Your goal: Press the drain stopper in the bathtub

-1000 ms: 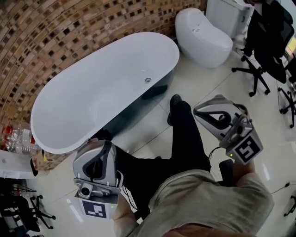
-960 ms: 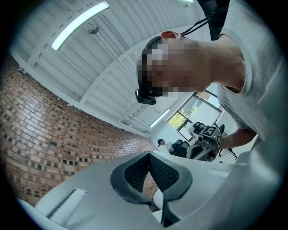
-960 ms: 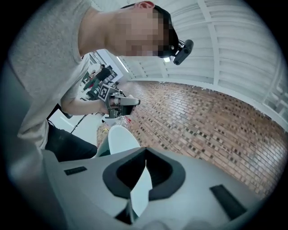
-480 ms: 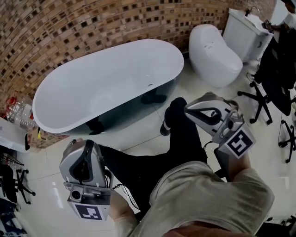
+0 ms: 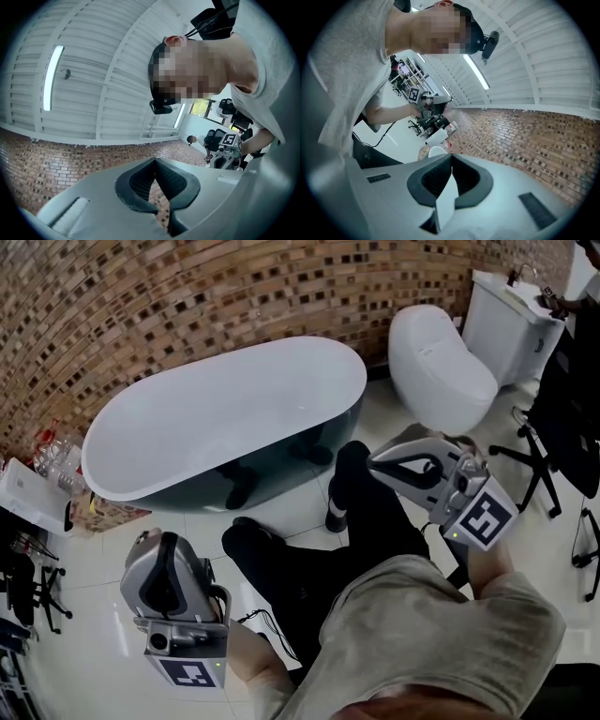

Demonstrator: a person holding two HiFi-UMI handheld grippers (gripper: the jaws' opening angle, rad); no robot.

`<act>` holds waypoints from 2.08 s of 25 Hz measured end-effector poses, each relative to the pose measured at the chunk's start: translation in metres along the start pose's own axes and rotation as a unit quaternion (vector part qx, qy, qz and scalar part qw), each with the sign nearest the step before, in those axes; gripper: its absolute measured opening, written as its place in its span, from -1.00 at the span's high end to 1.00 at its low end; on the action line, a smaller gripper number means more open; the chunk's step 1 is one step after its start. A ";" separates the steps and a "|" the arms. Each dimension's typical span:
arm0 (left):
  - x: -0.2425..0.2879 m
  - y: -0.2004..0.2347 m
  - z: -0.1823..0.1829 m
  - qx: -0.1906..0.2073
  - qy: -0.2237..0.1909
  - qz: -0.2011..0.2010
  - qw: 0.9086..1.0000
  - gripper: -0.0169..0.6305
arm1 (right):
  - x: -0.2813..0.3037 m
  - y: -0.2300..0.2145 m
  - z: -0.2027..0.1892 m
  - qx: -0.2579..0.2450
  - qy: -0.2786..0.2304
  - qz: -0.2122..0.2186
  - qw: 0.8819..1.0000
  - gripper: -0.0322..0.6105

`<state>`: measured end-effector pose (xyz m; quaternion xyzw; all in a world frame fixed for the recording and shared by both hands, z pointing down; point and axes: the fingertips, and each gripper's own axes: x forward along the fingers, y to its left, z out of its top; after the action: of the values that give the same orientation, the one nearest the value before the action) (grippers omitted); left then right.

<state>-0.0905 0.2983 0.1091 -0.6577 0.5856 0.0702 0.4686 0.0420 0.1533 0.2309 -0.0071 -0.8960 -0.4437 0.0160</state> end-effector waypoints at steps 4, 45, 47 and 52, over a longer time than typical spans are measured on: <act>0.023 -0.015 0.003 -0.002 0.004 0.017 1.000 0.92 | -0.016 -0.009 -0.012 -0.009 -0.008 0.023 1.000 0.90; 0.167 -0.043 -0.321 -0.125 0.194 -0.015 0.973 0.92 | 0.064 -0.156 -0.278 0.152 -0.035 -0.016 0.988 0.90; 0.168 -0.043 -0.345 -0.131 0.200 -0.021 0.971 0.92 | 0.074 -0.160 -0.290 0.165 -0.039 -0.014 0.985 0.90; 0.154 -0.042 -0.425 -0.172 0.229 -0.034 0.958 0.92 | 0.104 -0.156 -0.330 0.196 -0.024 0.003 0.980 0.90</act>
<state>-0.2028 -0.1124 0.2667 -0.7460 0.6339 0.0016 0.2040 -0.0591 -0.2036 0.3107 -0.0170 -0.9658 -0.2589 -0.0035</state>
